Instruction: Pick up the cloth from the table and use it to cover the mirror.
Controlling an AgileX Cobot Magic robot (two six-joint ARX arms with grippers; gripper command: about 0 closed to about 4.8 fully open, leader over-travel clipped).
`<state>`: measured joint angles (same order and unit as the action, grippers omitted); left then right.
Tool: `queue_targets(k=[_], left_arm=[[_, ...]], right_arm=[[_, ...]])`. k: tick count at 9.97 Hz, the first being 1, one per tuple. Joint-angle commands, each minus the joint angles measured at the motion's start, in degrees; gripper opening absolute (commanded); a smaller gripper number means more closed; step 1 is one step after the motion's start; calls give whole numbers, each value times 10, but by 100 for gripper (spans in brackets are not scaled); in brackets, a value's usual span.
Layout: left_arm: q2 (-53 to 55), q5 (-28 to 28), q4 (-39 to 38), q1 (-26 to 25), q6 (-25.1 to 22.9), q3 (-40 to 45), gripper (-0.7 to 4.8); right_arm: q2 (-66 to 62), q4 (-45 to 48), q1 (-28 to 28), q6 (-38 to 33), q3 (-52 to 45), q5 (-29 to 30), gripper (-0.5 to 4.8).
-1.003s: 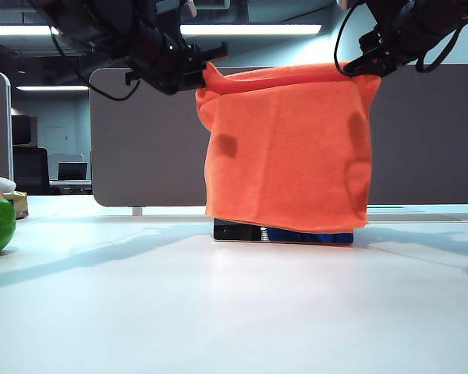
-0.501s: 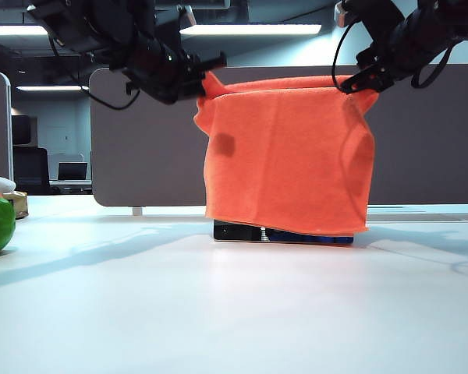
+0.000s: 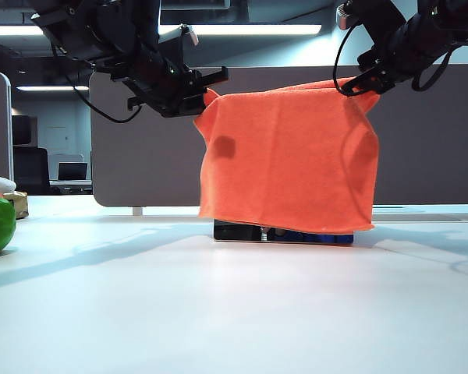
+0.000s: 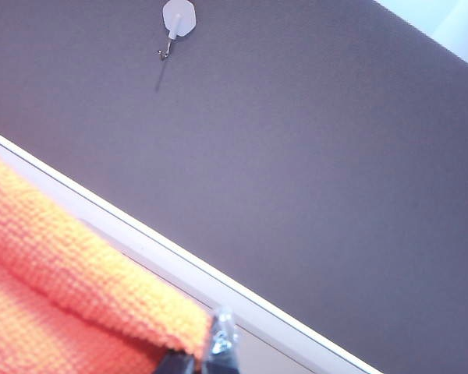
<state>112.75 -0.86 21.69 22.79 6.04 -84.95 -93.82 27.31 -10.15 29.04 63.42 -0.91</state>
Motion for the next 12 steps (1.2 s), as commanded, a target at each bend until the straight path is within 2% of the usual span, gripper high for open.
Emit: queue_targets(k=[1,2,3,6,8,9,10,11,12], left_arm=[[-1,-35,-38,-7,0,-2,-5],[-1,-35,-38,-7,0,-2,-5],[-2,-35,-38,-8,0,-2,120],[-2,-29,-36,-7,0,-2,152],[-2,-28,-36,-7,0,-2,226],[-2,-28,-28,-7,0,-2,318],[-3,0,-1,-7,0,-2,409],[-2,0,-1,-7,0,-2,409],[-2,1,-1,-7,0,-2,409]], right_arm=[[-6,-48,17,-1,3,-37,50],[-6,-48,17,-1,3,-37,77],[-6,-47,17,-1,3,-44,162],[-6,-43,17,-1,3,-50,162],[-5,-33,17,-1,3,-85,162],[2,-15,16,0,3,-109,161],[21,5,15,-1,3,-105,157],[29,8,14,-1,3,-93,157],[45,12,2,-1,3,-38,157]])
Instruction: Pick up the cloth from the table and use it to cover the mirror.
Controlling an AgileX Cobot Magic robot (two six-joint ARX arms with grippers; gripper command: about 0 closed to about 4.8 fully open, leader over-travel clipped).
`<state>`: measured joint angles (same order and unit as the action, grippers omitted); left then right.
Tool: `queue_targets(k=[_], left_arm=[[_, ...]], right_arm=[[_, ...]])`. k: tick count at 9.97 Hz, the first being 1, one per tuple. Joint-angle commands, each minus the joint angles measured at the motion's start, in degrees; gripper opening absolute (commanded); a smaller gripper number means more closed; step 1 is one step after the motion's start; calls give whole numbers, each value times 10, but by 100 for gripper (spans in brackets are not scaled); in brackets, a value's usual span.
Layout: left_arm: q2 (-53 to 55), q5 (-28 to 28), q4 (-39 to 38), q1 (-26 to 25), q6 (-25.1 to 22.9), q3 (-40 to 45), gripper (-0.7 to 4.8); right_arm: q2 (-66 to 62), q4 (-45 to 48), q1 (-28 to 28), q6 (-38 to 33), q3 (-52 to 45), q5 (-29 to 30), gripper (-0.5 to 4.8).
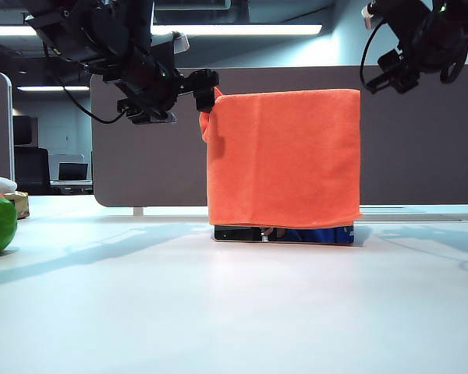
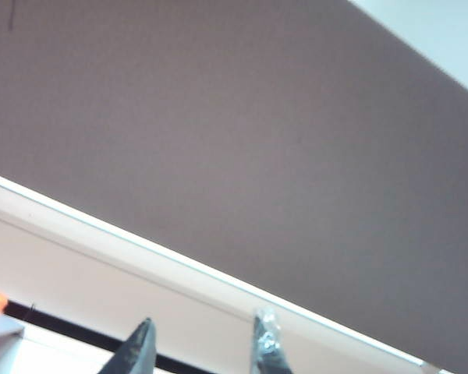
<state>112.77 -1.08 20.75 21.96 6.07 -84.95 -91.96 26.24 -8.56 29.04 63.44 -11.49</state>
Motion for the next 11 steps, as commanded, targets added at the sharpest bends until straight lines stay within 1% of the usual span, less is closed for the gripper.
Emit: queue_targets(k=[1,2,4,5,6,7,11], left_arm=[[-3,3,10,1,0,-2,409],[-3,5,12,1,2,-2,409],[-3,12,12,1,3,-2,409],[-3,11,12,1,4,-2,409],[-3,11,12,1,4,-2,409],[-3,12,12,1,4,-2,409],[-3,13,19,2,19,-5,409]], right_arm=[[33,14,-38,-5,3,91,157],[41,-48,-44,-13,3,90,159],[44,-60,-43,-28,2,90,165],[47,-70,-43,-31,3,89,180],[80,-151,-43,-40,3,123,276],[80,-165,-43,-40,2,142,275],[57,-153,-42,-40,3,147,272]])
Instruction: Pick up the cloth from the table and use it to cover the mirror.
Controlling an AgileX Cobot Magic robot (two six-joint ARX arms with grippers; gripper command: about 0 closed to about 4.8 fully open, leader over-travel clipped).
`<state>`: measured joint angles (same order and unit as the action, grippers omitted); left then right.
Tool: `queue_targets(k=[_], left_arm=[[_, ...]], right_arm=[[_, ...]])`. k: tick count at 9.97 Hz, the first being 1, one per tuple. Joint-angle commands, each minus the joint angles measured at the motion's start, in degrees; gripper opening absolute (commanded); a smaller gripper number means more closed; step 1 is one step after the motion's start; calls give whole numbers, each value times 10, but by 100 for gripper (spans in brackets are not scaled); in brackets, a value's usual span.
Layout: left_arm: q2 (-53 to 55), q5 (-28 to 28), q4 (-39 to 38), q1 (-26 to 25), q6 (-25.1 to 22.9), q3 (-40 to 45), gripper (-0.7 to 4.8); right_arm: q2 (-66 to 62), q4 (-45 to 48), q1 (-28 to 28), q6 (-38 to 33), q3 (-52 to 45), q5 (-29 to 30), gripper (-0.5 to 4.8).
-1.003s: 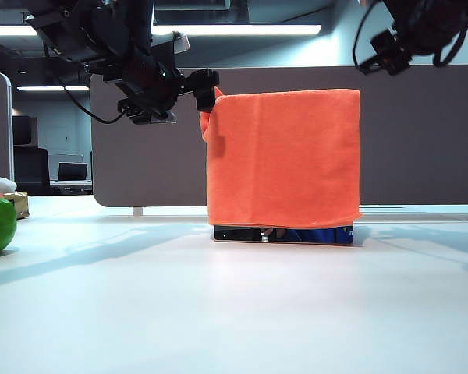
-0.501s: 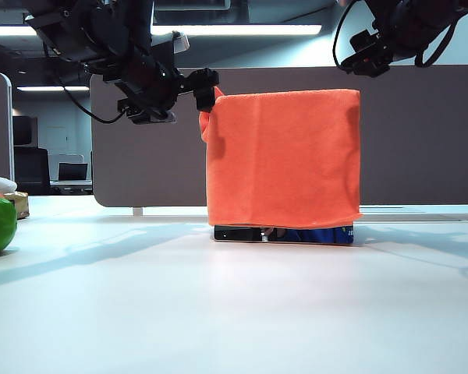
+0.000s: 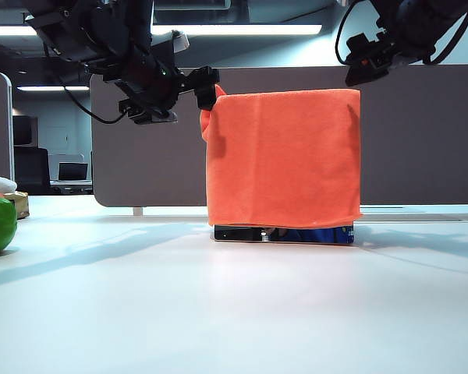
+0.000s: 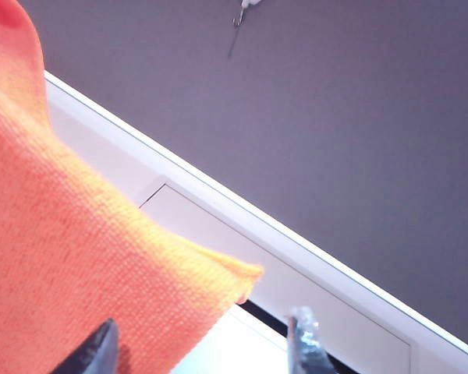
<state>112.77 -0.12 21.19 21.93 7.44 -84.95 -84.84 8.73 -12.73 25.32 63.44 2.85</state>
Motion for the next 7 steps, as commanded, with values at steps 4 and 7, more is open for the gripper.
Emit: queue_targets(k=[4,7], left_arm=[[-3,4,16,5,5,-5,409],[-3,4,16,5,5,-5,409]], right_arm=[[-41,53,3,-3,3,3,197],[-42,57,3,-3,3,3,88]])
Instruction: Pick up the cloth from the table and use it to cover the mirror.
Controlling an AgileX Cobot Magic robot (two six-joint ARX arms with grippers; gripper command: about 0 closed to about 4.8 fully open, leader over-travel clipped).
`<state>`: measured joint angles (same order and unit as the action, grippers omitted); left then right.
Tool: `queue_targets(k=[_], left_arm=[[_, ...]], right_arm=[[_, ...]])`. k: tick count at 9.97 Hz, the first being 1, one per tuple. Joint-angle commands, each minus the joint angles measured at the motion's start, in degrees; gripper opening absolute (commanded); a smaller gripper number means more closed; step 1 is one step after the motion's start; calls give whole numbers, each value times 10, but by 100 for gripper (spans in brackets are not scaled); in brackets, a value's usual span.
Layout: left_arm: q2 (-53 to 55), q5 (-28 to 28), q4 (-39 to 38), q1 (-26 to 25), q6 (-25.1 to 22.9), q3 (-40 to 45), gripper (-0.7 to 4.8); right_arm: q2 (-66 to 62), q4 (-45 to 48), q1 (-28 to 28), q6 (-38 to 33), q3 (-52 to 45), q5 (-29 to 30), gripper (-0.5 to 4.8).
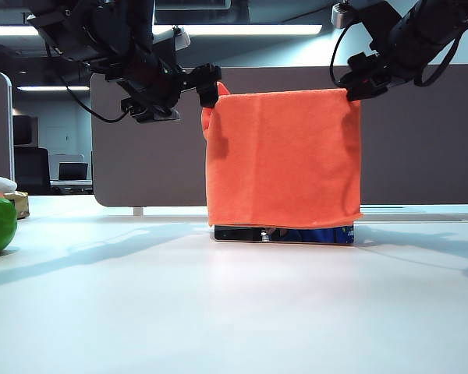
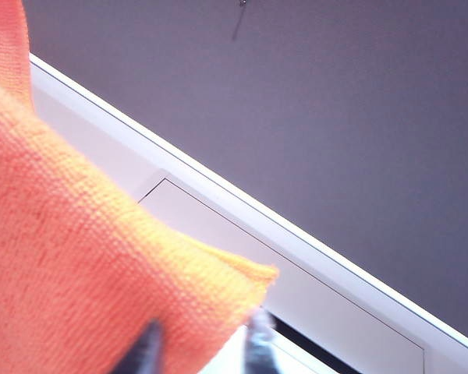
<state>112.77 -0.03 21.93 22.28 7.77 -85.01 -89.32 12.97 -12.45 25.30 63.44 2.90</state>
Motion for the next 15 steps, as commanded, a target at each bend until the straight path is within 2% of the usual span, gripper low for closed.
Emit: queue_targets(k=[1,4,7,10,11,14,15], left_arm=[[-3,3,8,1,2,-5,409],[-3,0,9,0,2,-5,409],[-3,-2,13,-16,50,-5,409],[-3,-5,12,-17,49,-5,409],[-3,-51,9,-20,54,-5,409],[-3,-70,3,-28,64,-5,409],[-3,-92,-5,-29,66,-4,409]], right_arm=[[2,14,0,-2,3,2,8],[2,-8,0,-2,3,-14,-1],[2,-36,12,-2,2,-17,-1],[2,-39,13,-2,2,-17,-1],[2,-40,13,-2,2,-17,-1],[2,-40,13,-2,2,-17,-1],[2,-43,14,-2,2,-17,-1]])
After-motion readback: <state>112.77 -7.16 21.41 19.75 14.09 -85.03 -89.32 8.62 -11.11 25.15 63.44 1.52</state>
